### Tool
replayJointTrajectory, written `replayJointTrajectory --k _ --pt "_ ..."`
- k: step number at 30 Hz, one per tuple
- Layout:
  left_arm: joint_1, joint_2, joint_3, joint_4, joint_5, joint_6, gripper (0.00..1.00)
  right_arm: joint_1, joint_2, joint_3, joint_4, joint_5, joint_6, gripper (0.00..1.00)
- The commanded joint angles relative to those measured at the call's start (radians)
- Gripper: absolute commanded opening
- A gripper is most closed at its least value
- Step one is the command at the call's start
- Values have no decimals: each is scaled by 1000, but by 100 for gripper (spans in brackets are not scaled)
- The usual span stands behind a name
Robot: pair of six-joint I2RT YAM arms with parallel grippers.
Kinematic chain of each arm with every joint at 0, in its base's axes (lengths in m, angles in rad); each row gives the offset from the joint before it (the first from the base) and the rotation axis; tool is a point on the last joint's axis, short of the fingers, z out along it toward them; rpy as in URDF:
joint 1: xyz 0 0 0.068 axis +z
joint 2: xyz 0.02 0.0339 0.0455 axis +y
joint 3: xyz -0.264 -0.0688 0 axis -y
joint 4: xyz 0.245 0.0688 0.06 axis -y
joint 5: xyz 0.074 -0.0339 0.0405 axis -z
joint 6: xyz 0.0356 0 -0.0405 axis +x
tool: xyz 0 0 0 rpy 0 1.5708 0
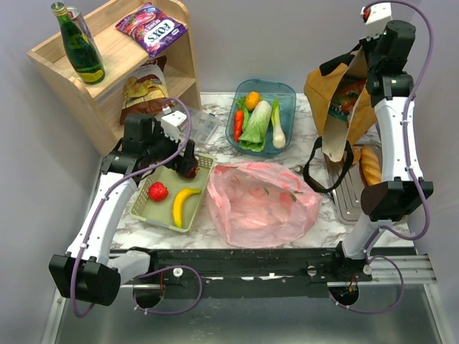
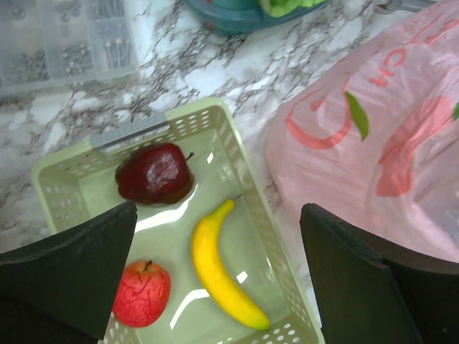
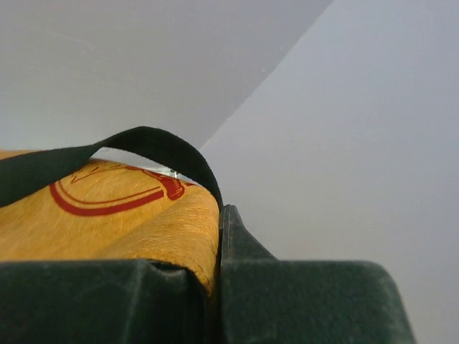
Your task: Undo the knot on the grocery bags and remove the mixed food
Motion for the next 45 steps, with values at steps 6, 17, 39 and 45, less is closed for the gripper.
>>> replayJointTrajectory --k 6,17,39,45 --pt "-121 -75 58 113 159 69 99 37 -54 303 -180 -55 89 1" --pt "-308 -59 140 3 278 288 97 122 -230 278 -429 -249 287 1" --pt "-533 -162 21 40 94 283 96 124 -608 -67 -742 -888 440 1" --pt "-535 -165 170 -127 155 398 98 124 -704 -350 -744 -899 340 1"
